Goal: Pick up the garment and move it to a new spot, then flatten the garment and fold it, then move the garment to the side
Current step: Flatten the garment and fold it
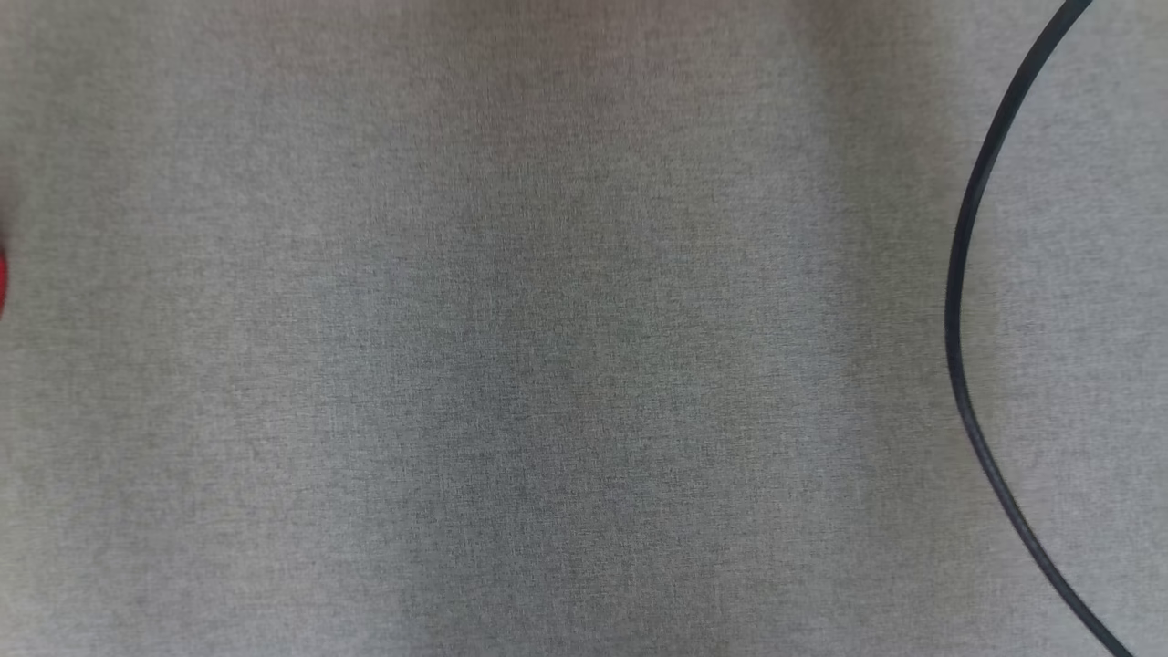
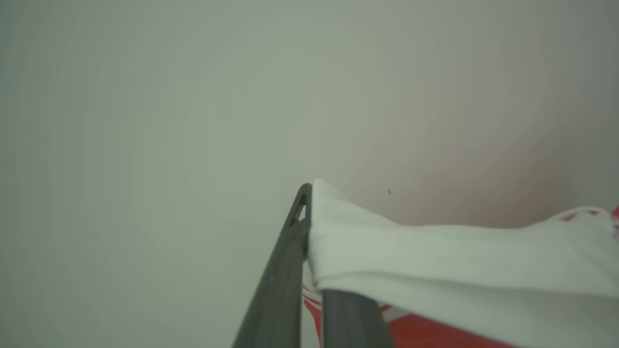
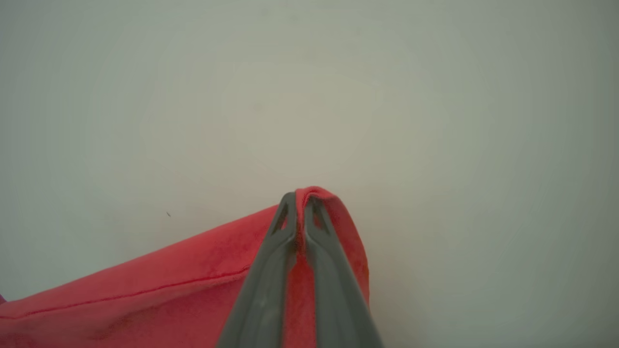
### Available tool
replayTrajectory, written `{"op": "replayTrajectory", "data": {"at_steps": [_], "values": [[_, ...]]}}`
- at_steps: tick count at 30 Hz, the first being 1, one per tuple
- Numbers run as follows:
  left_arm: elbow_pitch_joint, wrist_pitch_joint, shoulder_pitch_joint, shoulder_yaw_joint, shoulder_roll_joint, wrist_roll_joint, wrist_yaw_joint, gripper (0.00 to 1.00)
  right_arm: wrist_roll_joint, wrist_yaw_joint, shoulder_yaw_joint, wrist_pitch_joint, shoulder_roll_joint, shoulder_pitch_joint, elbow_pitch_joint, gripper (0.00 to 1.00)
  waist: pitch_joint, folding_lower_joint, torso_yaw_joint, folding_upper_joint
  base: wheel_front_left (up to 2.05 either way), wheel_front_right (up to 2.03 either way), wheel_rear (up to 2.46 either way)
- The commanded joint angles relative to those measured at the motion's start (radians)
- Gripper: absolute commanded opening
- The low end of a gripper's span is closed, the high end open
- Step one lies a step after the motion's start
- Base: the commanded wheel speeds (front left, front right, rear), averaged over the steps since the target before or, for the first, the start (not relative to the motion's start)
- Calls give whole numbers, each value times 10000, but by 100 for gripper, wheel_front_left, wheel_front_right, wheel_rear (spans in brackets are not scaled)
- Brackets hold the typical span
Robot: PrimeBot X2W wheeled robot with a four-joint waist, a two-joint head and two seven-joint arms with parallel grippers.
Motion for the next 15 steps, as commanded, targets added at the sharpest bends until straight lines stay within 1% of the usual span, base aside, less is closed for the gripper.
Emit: {"op": "replayTrajectory", "data": {"at_steps": [1, 6, 10, 15], "values": [[19, -153, 330, -25, 19, -138, 4, 0, 177, -6, 146, -20, -110, 300, -108, 0, 216, 0, 59, -1, 0, 0, 0], [-404, -544, 1477, -19, 233, -481, 26, 0, 1194, -6, 864, 291, -230, 1428, -870, 0, 108, 0, -125, -1, 0, 0, 0], [-946, -733, 2966, -2, 448, -751, 147, 0, 1991, -6, 1451, 261, -380, 2816, -1597, 0, -479, 0, -244, -1, 0, 0, 0], [-2426, -718, 5360, 204, 985, -1279, 664, 0, 2875, -6, 2311, 238, -878, 4724, -2825, 0, -1371, 0, -353, -1, 0, 0, 0]]}}
